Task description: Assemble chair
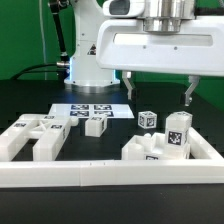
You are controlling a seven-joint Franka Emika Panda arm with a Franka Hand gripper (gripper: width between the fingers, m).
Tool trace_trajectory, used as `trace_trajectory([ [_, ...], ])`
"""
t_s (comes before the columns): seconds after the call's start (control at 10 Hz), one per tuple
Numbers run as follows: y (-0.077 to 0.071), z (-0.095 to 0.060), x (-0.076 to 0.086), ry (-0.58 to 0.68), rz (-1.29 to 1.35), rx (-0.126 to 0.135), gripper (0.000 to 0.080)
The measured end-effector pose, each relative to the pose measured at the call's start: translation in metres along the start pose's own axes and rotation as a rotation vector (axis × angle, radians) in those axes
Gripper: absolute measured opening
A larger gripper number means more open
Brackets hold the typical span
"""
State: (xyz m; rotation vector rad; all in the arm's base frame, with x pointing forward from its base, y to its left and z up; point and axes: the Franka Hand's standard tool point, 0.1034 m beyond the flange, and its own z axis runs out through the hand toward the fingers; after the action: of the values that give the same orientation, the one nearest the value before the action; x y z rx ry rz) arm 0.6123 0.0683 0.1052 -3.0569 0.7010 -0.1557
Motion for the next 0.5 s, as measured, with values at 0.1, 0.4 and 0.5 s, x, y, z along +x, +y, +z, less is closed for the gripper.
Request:
trace_trajectory([
  [0.1, 0.000, 0.000, 0.000, 0.000, 0.000, -0.001, 0.0649],
  [0.4, 0.014, 0.001, -0.001, 0.019, -0.045, 0.007, 0.0649],
  [0.5, 0.035, 0.000, -0.006, 0.021, -0.089, 0.009, 0.0649],
])
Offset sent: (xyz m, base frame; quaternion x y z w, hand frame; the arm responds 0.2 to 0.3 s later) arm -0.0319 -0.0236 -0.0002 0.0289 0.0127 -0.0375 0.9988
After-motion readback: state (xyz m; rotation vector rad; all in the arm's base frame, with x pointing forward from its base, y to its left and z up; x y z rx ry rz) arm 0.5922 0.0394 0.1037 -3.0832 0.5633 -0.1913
